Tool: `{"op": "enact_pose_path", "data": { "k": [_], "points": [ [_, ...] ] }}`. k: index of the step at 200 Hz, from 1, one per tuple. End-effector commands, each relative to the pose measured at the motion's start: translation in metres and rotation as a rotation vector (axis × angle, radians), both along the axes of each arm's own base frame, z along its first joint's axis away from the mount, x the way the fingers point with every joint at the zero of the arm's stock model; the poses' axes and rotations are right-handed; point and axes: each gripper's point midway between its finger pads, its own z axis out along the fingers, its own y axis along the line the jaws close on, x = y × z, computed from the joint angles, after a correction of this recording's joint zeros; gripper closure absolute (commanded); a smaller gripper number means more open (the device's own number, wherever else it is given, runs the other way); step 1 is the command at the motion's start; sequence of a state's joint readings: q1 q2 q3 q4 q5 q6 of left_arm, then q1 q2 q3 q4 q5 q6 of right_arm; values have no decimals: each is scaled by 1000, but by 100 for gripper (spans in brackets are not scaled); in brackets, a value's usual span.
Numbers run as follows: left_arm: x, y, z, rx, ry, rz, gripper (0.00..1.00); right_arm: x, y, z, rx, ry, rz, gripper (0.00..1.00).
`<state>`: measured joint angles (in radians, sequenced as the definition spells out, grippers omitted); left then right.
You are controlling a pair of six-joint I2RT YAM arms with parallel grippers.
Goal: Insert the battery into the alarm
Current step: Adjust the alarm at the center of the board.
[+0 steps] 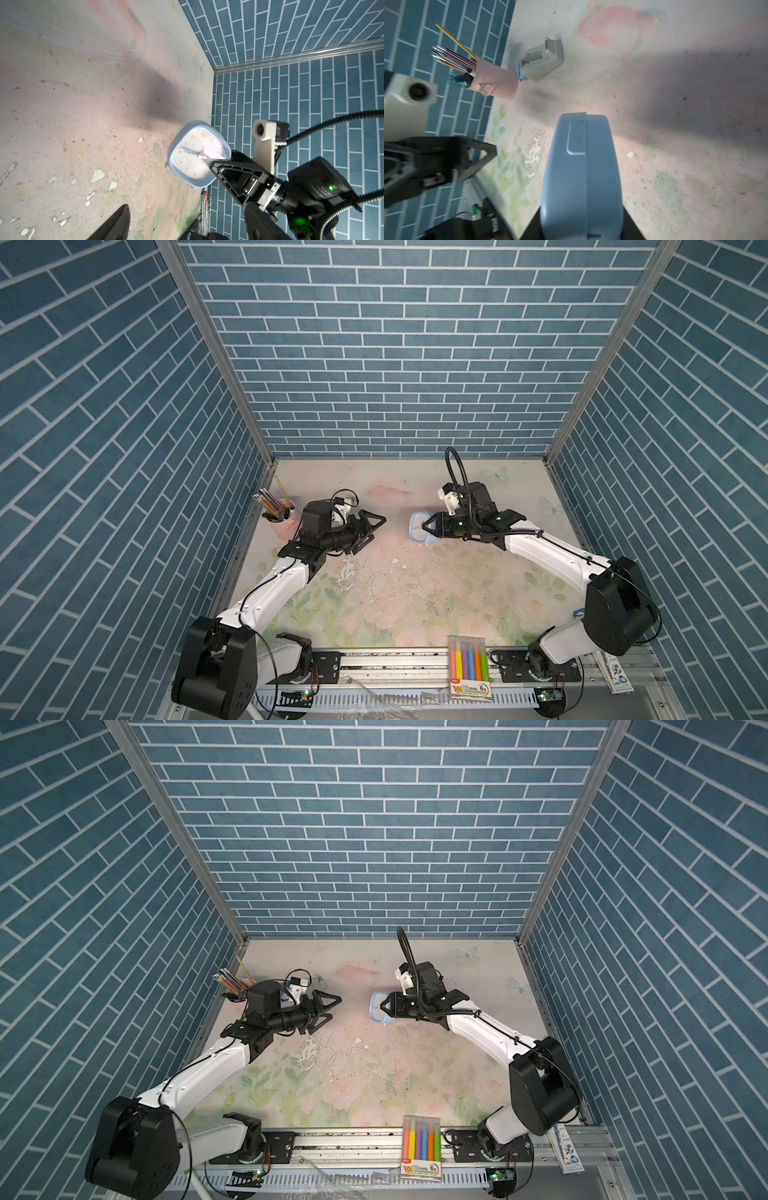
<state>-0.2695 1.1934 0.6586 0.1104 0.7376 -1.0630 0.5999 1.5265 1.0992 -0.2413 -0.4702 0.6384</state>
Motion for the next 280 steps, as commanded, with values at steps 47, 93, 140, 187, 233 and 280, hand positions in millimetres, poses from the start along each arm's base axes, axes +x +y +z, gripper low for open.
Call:
{"op": "enact_pose_path", "data": {
  "k": [47,93,140,187,233,280],
  "points": [
    [13,-23,23,-367,-100,-76,17,-20,41,62,430,262,159,100],
    [12,-24,18,-450,-122,-84,18,-23,47,66,530,269,213,100],
    [4,-23,27,-431,-166,-107,15,-24,49,53,534,295,223,100],
    [2,-27,6,-429,-106,-125,18,-24,54,57,587,324,237,100],
    [-2,-32,18,-434,-137,-159,31,-24,55,47,578,354,237,100],
    [-2,-33,18,-434,-133,-173,45,-27,57,35,567,396,245,100]
  ]
}}
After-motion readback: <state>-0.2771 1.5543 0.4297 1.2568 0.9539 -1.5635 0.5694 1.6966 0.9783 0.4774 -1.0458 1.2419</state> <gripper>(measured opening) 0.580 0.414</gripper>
